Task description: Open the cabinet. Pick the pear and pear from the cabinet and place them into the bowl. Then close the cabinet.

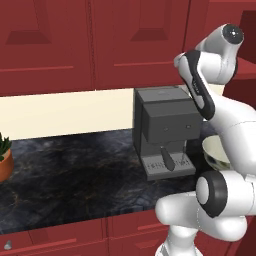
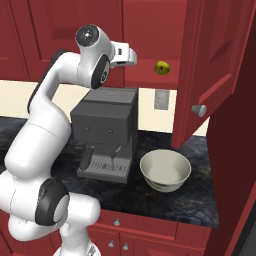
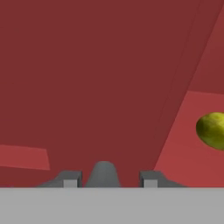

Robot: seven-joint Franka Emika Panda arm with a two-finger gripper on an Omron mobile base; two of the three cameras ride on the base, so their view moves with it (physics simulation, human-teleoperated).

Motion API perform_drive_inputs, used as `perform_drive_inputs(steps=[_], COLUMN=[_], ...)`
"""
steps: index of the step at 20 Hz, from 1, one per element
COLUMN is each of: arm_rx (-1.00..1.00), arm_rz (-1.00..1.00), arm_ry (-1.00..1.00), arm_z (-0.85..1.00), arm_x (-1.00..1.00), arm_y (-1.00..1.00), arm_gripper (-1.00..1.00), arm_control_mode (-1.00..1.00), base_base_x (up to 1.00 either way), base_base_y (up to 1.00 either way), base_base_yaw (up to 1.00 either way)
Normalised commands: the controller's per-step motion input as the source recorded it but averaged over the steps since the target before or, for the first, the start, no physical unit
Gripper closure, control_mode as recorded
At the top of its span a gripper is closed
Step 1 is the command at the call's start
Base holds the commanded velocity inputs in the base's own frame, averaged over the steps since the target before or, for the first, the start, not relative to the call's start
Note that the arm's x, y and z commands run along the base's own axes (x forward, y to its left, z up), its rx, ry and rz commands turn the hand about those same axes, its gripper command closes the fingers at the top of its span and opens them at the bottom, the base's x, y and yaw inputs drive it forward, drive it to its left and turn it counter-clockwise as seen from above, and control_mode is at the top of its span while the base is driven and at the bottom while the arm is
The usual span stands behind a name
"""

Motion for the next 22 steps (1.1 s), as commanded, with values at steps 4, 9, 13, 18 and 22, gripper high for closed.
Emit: perform_drive_inputs(steps=[4, 9, 13, 18, 22], arm_rx=[0.00, -0.01, -0.02, -0.02, -0.02], arm_rz=[0.00, 0.00, 0.00, 0.00, 0.00], arm_ry=[-0.01, -0.04, -0.05, -0.01, 0.00], arm_z=[-0.07, 0.00, 0.00, 0.00, 0.00], arm_x=[0.05, -0.03, -0.08, -0.21, -0.37], arm_y=[0.30, 0.32, 0.30, 0.26, 0.25], arm_gripper=[1.00, 1.00, 1.00, 1.00, 1.00], arm_control_mode=[-1.00, -1.00, -1.00, -1.00, -1.00], base_base_x=[0.00, 0.00, 0.00, 0.00, 0.00], base_base_y=[0.00, 0.00, 0.00, 0.00, 0.00], base_base_yaw=[0.00, 0.00, 0.00, 0.00, 0.00])
